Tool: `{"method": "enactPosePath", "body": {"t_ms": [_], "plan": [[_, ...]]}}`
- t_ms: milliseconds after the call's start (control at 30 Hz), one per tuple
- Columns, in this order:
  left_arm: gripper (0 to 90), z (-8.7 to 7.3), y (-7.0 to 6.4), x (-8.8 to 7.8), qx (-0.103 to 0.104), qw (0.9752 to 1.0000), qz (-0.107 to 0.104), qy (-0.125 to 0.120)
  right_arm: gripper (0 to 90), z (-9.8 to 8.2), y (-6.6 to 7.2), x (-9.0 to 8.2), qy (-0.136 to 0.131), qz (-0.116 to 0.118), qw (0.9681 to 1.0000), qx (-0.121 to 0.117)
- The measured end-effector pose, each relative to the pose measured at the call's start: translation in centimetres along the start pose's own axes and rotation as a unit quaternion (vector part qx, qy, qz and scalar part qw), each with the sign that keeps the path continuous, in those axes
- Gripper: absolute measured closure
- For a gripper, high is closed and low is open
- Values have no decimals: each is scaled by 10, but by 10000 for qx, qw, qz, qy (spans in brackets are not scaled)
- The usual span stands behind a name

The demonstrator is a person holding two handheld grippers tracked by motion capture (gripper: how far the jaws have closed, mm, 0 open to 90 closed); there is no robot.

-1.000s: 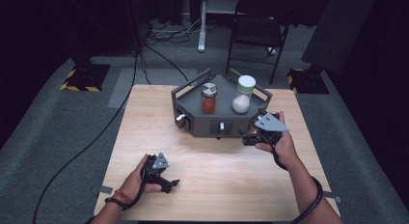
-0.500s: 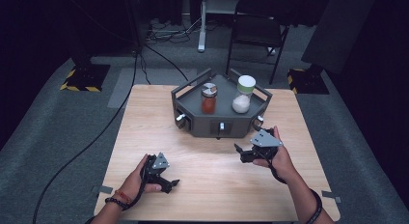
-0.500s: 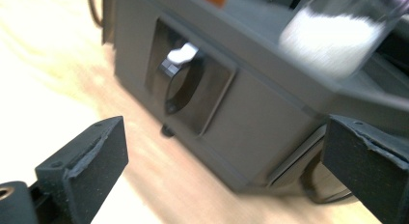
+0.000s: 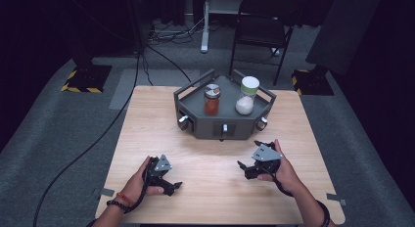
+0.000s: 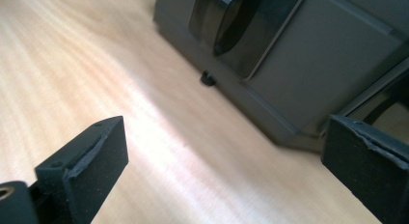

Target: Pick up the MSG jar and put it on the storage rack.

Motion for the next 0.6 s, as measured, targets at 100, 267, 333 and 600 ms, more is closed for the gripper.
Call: {"method": "enactPosePath", "body": {"t_ms": [100, 267, 333, 600], "plan": [[3, 0, 0, 0, 0, 10000, 1, 0, 22, -3, 2, -2, 99, 201, 9997, 91], [2, 0, 0, 0, 0, 10000, -1, 1, 22, -11, 5, -3, 267, 444, 9986, 50], [2, 0, 0, 0, 1, 10000, -1, 2, 22, -14, 6, -3, 332, 501, 9982, 51], [2, 0, 0, 0, 0, 10000, -1, 1, 22, -28, 2, -6, 585, 821, 9949, 46]]}}
Point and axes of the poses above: each handheld gripper's, and its own axes: x roughly forward along the jaws, z roughly out of its top, y roughly to its left, the point moved 7 cm from there along x, roughly forward along the jaws, and after that the axes turned 5 degrees about -x, right-handed, at the moved point
